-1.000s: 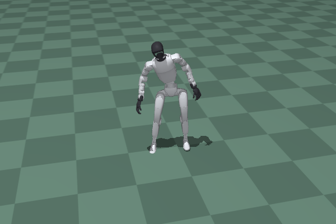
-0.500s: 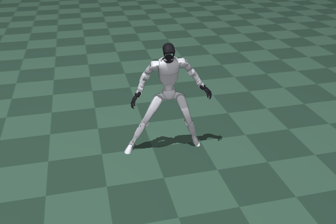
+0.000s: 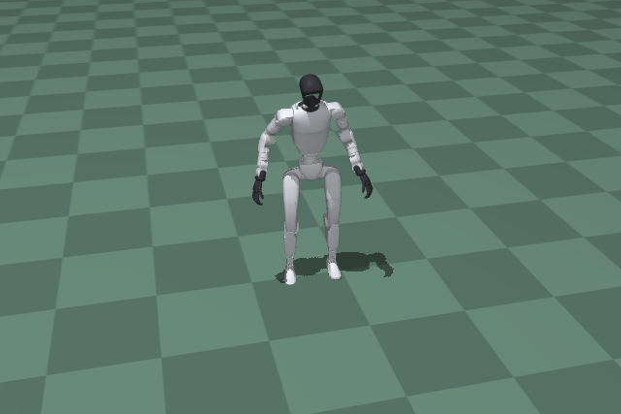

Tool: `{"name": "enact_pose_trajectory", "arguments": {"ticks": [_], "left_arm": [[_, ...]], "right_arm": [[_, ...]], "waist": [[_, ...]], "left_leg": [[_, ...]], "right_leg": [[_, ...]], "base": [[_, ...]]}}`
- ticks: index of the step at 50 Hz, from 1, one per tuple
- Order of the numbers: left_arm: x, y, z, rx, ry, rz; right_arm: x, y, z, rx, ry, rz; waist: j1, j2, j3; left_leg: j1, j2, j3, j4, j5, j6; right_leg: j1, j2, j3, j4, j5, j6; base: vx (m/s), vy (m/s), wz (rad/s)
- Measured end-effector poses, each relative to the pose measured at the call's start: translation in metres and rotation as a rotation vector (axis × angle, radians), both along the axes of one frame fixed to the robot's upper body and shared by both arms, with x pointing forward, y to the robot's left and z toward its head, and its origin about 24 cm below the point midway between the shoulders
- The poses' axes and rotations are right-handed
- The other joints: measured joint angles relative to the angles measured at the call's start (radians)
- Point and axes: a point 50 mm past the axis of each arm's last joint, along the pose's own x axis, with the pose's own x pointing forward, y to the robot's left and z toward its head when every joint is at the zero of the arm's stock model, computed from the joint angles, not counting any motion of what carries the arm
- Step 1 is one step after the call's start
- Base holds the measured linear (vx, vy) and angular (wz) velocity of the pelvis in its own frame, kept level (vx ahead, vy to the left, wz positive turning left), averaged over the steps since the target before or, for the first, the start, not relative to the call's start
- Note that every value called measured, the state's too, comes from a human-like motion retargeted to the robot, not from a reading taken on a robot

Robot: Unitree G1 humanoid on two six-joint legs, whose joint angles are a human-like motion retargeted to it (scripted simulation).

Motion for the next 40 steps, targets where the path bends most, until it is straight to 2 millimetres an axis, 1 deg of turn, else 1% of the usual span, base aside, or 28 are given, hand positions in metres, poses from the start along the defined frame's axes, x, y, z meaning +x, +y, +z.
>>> {"name": "enact_pose_trajectory", "arguments": {"ticks": [3, 5, 7, 10, 13, 16, 19, 22, 25, 28, 30, 32, 35, 37, 38, 40], "left_arm": [[-0.01, -0.022, -0.007, -0.008, 0.011, -0.089], [-0.022, -0.03, -0.012, -0.01, 0.024, -0.121], [-0.038, -0.033, -0.017, -0.014, 0.052, -0.127], [-0.063, -0.033, -0.027, -0.023, 0.123, -0.107], [-0.085, -0.028, -0.036, -0.033, 0.208, -0.075], [-0.102, -0.02, -0.041, -0.043, 0.269, -0.033], [-0.112, -0.01, -0.042, -0.051, 0.29, 0.027], [-0.114, 0.002, -0.04, -0.065, 0.273, 0.112], [-0.114, 0.016, -0.035, -0.076, 0.234, 0.191], [-0.115, 0.034, -0.028, -0.058, 0.223, 0.211], [-0.115, 0.045, -0.022, -0.03, 0.221, 0.195], [-0.111, 0.056, -0.015, 0.009, 0.211, 0.156], [-0.099, 0.067, -0.003, 0.074, 0.184, 0.075], [-0.088, 0.074, 0.005, 0.124, 0.162, 0.033], [-0.083, 0.077, 0.008, 0.146, 0.153, 0.02], [-0.076, 0.082, 0.013, 0.182, 0.138, 0.023]], "right_arm": [[0.008, -0.017, 0.011, -0.073, -0.017, 0.005], [0.015, -0.027, 0.018, -0.129, -0.023, 0.024], [0.024, -0.035, 0.026, -0.187, -0.028, 0.053], [0.038, -0.043, 0.036, -0.257, -0.054, 0.084], [0.045, -0.046, 0.044, -0.279, -0.093, 0.077], [0.042, -0.049, 0.045, -0.273, -0.102, 0.059], [0.03, -0.052, 0.042, -0.269, -0.069, 0.044], [0.015, -0.057, 0.035, -0.28, -0.003, 0.032], [-0.004, -0.06, 0.026, -0.289, 0.075, 0.011], [-0.024, -0.061, 0.018, -0.283, 0.121, -0.052], [-0.039, -0.06, 0.014, -0.266, 0.132, -0.113], [-0.053, -0.058, 0.011, -0.235, 0.13, -0.181], [-0.07, -0.051, 0.006, -0.182, 0.124, -0.266], [-0.073, -0.042, 0.0, -0.144, 0.127, -0.291], [-0.074, -0.037, -0.002, -0.132, 0.132, -0.293], [-0.072, -0.027, -0.008, -0.117, 0.14, -0.273]], "waist": [[0.027, 0.06, 0.004], [0.032, 0.092, 0.0], [0.02, 0.119, -0.01], [-0.012, 0.15, -0.024], [-0.043, 0.167, -0.03], [-0.063, 0.171, -0.029], [-0.069, 0.166, -0.028], [-0.067, 0.156, -0.03], [-0.062, 0.14, -0.038], [-0.049, 0.132, -0.048], [-0.034, 0.126, -0.051], [-0.014, 0.109, -0.045], [0.023, 0.066, -0.013], [0.061, 0.056, 0.015], [0.079, 0.048, 0.029], [0.103, 0.028, 0.054]], "left_leg": [[-0.026, -0.027, 0.035, 0.054, -0.021, 0.015], [-0.053, -0.041, 0.051, 0.1, -0.037, 0.018], [-0.073, -0.045, 0.061, 0.133, -0.054, 0.022], [-0.079, -0.026, 0.074, 0.145, -0.073, 0.041], [-0.068, 0.013, 0.049, 0.138, -0.073, 0.048], [-0.056, 0.06, -0.002, 0.15, -0.075, 0.031], [-0.041, 0.119, -0.033, 0.164, -0.072, 0.01], [-0.019, 0.195, -0.027, 0.164, -0.057, -0.014], [0.002, 0.288, 0.019, 0.159, -0.033, -0.042], [0.011, 0.385, 0.031, 0.151, 0.057, -0.074], [0.013, 0.422, -0.015, 0.152, 0.095, -0.097], [0.008, 0.41, -0.091, 0.178, 0.036, -0.112], [-0.019, 0.334, -0.163, 0.272, -0.131, -0.107], [-0.065, 0.307, -0.167, 0.369, -0.198, -0.086], [-0.088, 0.283, -0.161, 0.415, -0.215, -0.071], [-0.115, 0.224, -0.144, 0.462, -0.223, -0.037]], "right_leg": [[-0.009, -0.03, 0.043, -0.011, 0.026, 0.05], [-0.011, -0.049, 0.065, -0.033, 0.04, 0.068], [-0.009, -0.067, 0.075, -0.06, 0.051, 0.071], [-0.01, -0.095, 0.08, -0.086, 0.064, 0.069], [-0.015, -0.123, 0.082, -0.094, 0.073, 0.062], [-0.016, -0.158, 0.084, -0.093, 0.075, 0.064], [-0.013, -0.2, 0.082, -0.095, 0.079, 0.063], [-0.01, -0.242, 0.076, -0.097, 0.088, 0.062], [-0.007, -0.283, 0.065, -0.093, 0.097, 0.074], [-0.001, -0.306, 0.046, -0.091, 0.118, 0.068], [0.006, -0.324, 0.037, -0.093, 0.139, 0.08], [0.017, -0.36, 0.036, -0.106, 0.175, 0.114], [0.037, -0.441, 0.018, -0.144, 0.267, 0.174], [0.039, -0.457, -0.044, -0.162, 0.339, 0.174], [0.039, -0.474, -0.083, -0.164, 0.362, 0.174], [0.04, -0.503, -0.148, -0.153, 0.353, 0.174]], "base": [[-0.07, 0.23, -0.58], [-0.07, 0.23, -0.47], [-0.06, 0.24, -0.28], [-0.04, 0.25, -0.08], [-0.03, 0.26, 0.02], [-0.03, 0.3, 0.09], [-0.05, 0.35, 0.17], [-0.05, 0.41, 0.26], [-0.05, 0.47, 0.33], [-0.06, 0.54, 0.32], [-0.08, 0.63, 0.28], [-0.11, 0.71, 0.27], [-0.16, 0.74, 0.18], [-0.21, 0.69, -0.08], [-0.21, 0.7, -0.09], [-0.19, 0.68, -0.01]]}}
